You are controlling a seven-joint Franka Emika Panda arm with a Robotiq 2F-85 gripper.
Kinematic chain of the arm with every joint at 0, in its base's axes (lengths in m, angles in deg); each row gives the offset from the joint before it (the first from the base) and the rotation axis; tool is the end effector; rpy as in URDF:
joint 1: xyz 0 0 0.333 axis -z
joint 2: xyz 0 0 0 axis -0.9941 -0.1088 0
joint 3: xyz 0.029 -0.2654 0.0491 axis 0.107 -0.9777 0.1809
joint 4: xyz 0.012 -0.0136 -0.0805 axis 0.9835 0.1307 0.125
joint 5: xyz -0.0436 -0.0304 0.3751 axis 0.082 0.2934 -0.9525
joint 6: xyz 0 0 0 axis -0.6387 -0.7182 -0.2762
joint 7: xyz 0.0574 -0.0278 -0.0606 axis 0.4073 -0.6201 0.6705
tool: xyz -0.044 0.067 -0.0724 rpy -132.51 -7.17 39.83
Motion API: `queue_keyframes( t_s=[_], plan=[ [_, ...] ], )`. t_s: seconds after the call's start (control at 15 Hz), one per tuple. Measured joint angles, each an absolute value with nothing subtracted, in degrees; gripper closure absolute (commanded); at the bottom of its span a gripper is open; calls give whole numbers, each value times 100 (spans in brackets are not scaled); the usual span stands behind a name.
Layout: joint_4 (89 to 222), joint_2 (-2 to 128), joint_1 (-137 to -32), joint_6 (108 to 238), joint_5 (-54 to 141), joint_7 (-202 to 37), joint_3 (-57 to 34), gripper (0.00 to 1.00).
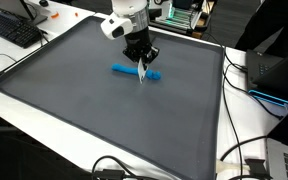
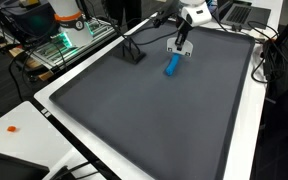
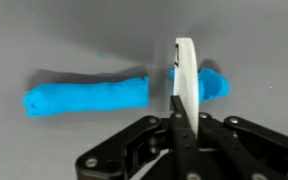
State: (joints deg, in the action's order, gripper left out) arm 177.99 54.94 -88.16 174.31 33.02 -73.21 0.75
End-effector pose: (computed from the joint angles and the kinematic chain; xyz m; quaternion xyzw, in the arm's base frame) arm 0.5601 0.1253 0.2081 -0.9925 -0.0924 0.0318 0.0733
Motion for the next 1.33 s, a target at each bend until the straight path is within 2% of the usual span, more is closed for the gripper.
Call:
queue_keyframes(
  t_s=[1.33],
  plan=[
    [17661, 5533, -8802, 17322, 3874, -7316, -268, 99]
  ],
)
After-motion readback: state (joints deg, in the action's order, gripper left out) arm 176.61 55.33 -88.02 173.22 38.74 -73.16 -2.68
